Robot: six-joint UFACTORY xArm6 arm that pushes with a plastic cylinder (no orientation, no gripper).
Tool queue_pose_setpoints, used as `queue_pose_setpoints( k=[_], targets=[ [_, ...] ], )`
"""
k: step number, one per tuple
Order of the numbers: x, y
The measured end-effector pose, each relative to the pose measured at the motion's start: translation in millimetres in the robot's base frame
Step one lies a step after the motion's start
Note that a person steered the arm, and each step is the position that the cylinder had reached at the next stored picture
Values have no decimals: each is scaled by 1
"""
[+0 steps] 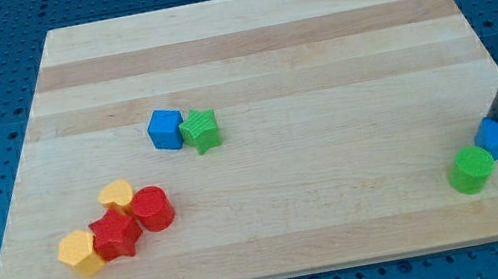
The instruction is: Move the blue cube and green star to the bottom center
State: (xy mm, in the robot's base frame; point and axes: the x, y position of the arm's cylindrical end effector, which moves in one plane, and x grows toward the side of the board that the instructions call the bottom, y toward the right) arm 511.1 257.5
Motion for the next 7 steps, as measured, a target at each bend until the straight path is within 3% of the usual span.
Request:
queue_pose_setpoints(
  k=[5,7],
  targets=[
    [-17,8],
    [-33,-129]
  ],
)
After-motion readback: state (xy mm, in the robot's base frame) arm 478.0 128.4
